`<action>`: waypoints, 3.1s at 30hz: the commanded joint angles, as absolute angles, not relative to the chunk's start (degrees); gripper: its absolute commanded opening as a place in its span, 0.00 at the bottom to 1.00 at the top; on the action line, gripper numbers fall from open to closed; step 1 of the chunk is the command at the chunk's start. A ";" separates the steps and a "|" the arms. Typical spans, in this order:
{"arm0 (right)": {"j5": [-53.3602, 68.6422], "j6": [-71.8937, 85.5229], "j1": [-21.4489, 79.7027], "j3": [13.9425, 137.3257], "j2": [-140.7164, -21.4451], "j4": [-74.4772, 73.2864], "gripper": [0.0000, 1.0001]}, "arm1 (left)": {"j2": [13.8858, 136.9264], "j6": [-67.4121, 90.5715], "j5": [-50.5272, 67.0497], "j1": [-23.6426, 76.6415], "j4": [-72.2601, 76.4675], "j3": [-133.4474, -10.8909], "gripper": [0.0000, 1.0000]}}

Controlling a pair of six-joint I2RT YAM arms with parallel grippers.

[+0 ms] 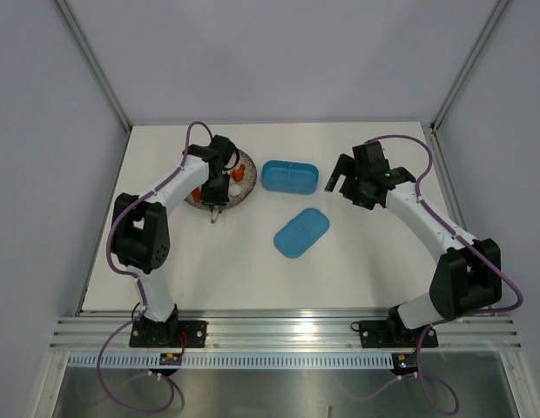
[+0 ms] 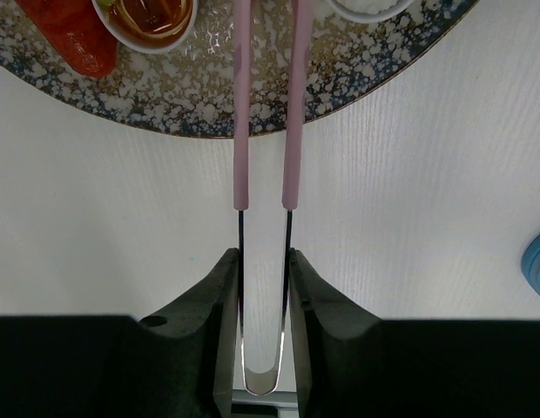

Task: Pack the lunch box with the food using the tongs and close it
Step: Pick up the fake food from the plate.

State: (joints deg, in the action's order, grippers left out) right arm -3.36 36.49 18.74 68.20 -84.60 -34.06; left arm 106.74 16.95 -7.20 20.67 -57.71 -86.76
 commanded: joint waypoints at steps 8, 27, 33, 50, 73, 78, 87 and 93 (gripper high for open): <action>-2.46 36.83 18.98 68.56 -84.29 -32.70 0.99 | 105.38 17.05 -6.24 20.04 -57.22 -89.30 0.31; -2.55 37.00 18.90 68.64 -84.73 -32.87 1.00 | 105.99 18.63 -6.33 17.40 -58.10 -98.17 0.27; -2.64 37.00 18.90 68.73 -84.81 -32.96 0.99 | 110.30 19.60 -6.42 17.31 -58.54 -101.42 0.27; -2.81 36.91 18.98 68.55 -84.73 -32.96 0.99 | 114.61 21.36 -5.63 17.05 -54.93 -98.09 0.27; -2.64 36.91 18.90 67.85 -84.46 -32.61 0.99 | 118.47 24.61 -6.68 16.70 -54.14 -98.61 0.33; -2.72 36.74 18.90 67.85 -84.20 -32.78 0.99 | 118.92 24.70 -6.68 16.70 -54.58 -99.23 0.31; -2.72 36.91 18.90 67.85 -83.59 -32.87 0.99 | 117.95 24.79 -6.59 16.79 -54.75 -98.88 0.19; -2.64 37.09 18.98 67.94 -83.41 -32.96 0.99 | 115.23 24.96 -7.20 16.52 -55.02 -98.35 0.02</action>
